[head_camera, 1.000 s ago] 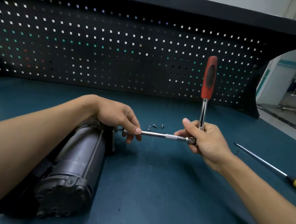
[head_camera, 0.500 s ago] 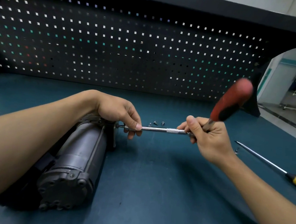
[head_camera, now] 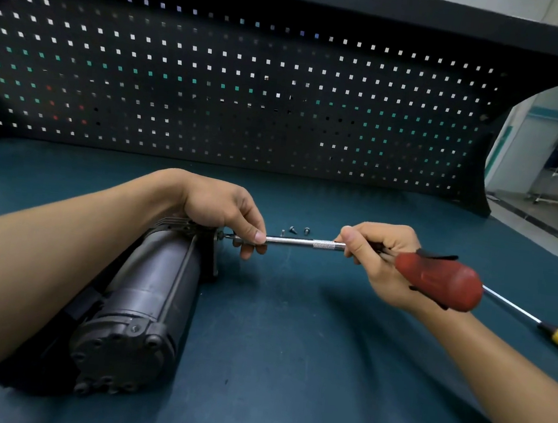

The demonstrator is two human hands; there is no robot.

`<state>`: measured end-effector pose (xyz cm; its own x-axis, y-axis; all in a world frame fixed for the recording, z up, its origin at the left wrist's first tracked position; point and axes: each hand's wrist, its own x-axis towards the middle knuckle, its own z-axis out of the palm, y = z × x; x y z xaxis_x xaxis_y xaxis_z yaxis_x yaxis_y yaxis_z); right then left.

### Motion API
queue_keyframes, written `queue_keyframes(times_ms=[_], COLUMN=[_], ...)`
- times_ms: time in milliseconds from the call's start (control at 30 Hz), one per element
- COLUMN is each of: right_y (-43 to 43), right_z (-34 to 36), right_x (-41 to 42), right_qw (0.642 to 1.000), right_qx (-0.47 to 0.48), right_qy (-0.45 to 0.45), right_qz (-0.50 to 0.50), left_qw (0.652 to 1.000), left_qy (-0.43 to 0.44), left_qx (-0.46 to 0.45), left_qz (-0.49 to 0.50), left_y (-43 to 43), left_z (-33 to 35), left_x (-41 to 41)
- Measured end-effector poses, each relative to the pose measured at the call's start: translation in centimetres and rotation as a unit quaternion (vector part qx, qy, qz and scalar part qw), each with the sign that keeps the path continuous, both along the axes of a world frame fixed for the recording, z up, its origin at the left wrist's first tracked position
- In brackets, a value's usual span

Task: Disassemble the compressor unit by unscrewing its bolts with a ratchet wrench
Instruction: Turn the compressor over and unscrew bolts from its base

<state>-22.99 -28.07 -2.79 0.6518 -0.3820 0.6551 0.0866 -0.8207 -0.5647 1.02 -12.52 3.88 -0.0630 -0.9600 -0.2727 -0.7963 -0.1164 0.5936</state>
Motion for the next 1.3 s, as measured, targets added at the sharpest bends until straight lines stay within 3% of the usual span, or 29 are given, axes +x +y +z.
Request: queue_keyframes(times_ms=[100,233,367,667,900,1300], right_y=[0.1,0.9,1.6,1.5,1.4,1.1], right_z=[0.2,1.1,2.0,2.1,2.1,1.7], right_x=[-0.1,0.2,0.4,0.3,0.4,0.6], right_qw=[0.999,0.984,0.944,0.842,0.774,0.779], right_qx=[0.020,0.169,0.323,0.532,0.626,0.618], right_qy=[0.033,0.059,0.054,0.087,0.092,0.102], right_qz=[-0.010,-0.008,-0.025,-0.018,-0.004,-0.004], left_qw=[1.000,1.000,1.000,1.000,0.999,0.999], left_qy=[-0.004,-0.009,-0.013,-0.008,-0.016,-0.017], left_qx=[-0.002,0.001,-0.001,-0.003,-0.004,0.001], left_qz=[0.005,0.007,0.010,0.016,0.028,0.031], left_y=[0.0,0.0,-0.1,0.0,-0.1,0.1], left_z=[0.0,0.0,0.0,-0.1,-0.1,0.0], left_x=[0.0,0.0,0.1,0.2,0.3,-0.1])
